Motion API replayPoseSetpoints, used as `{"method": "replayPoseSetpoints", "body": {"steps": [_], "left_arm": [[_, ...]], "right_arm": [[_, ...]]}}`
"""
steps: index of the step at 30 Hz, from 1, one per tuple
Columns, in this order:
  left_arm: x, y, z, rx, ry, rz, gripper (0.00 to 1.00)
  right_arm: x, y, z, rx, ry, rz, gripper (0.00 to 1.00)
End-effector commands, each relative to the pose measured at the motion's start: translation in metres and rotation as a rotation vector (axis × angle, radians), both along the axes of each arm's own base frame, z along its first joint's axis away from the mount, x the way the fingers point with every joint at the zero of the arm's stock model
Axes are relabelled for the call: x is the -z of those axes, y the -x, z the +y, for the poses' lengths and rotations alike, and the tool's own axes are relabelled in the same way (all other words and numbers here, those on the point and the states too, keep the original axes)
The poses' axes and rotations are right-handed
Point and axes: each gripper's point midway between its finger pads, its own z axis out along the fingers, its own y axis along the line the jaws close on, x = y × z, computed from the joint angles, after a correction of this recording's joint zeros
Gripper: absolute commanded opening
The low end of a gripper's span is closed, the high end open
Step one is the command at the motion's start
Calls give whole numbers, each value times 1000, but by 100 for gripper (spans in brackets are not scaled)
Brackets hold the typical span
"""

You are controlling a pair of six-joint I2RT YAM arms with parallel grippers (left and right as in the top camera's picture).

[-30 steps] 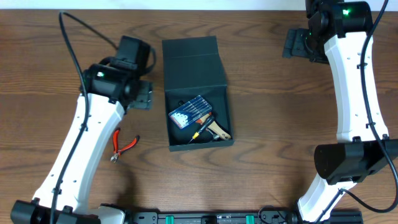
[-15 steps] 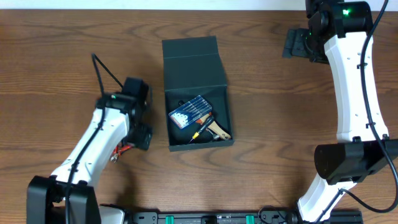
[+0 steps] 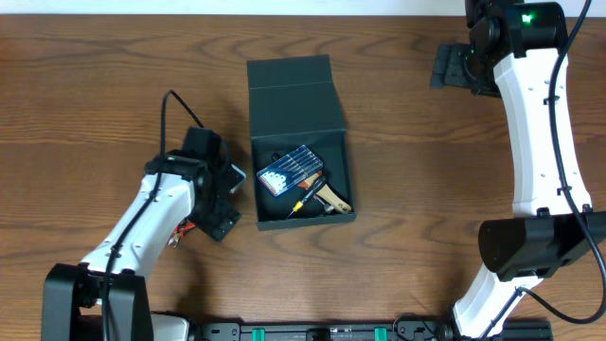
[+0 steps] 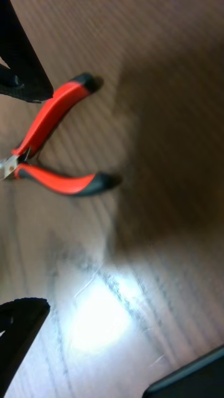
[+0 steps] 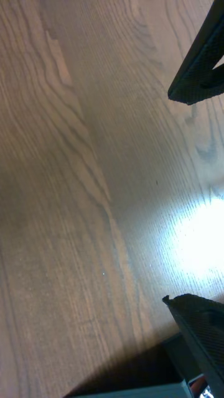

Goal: Pack container
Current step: 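Move the left gripper down to the red pliers and grasp them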

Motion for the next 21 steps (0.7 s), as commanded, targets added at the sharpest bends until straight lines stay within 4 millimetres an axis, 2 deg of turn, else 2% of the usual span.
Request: {"method": "replayPoseSetpoints", "body": {"steps": [1, 5, 9, 16, 21], "left_arm": [[6, 1, 9, 24, 17, 26, 98], [13, 4, 20, -35, 35, 66, 98], [22, 8, 9, -50, 146, 112, 98], [41, 16, 4, -46, 175, 195, 100], [52, 22, 3, -51, 179, 249, 92]], "right_arm": [[-6, -1, -5, 23, 7, -20, 99], [-6, -1, -5, 24, 7, -20, 99], [-6, -1, -5, 24, 7, -20, 99], [-6, -1, -5, 23, 7, -20, 99], [-6, -1, -5, 23, 7, -20, 99]]}}
